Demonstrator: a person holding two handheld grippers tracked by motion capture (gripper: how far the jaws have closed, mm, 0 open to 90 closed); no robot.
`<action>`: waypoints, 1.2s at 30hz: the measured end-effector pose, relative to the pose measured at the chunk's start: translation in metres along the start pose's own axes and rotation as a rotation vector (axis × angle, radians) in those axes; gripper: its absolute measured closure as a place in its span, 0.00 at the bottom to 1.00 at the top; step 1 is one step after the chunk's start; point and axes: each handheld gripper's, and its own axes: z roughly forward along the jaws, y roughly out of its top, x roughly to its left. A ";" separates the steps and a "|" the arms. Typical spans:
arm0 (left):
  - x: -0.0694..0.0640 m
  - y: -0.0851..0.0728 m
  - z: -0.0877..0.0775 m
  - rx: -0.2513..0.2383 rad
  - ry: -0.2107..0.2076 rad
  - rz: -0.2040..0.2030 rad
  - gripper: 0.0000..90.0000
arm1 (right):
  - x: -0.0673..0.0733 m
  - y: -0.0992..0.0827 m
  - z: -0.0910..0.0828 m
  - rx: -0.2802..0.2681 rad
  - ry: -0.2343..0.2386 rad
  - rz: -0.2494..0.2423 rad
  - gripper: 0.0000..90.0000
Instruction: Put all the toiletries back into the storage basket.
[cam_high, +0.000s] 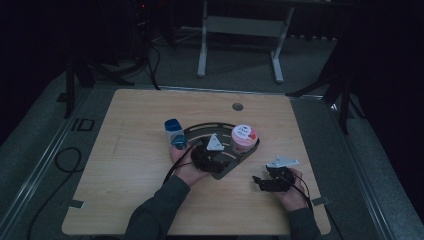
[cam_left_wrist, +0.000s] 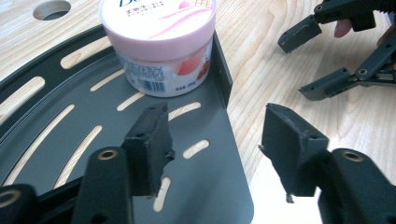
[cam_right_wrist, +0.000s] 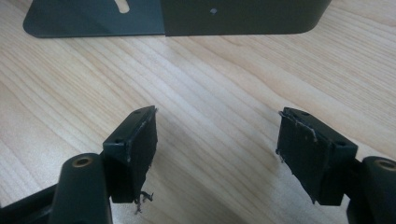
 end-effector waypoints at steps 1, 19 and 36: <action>0.000 -0.001 -0.002 -0.003 0.000 -0.003 0.49 | 0.000 0.000 0.000 -0.001 -0.003 -0.005 0.32; 0.001 -0.011 -0.028 -0.011 -0.050 0.001 0.61 | -0.001 -0.005 0.004 -0.019 0.000 0.028 0.31; 0.006 -0.020 -0.055 -0.014 -0.070 -0.003 0.66 | -0.001 -0.010 0.004 -0.049 0.001 0.037 0.31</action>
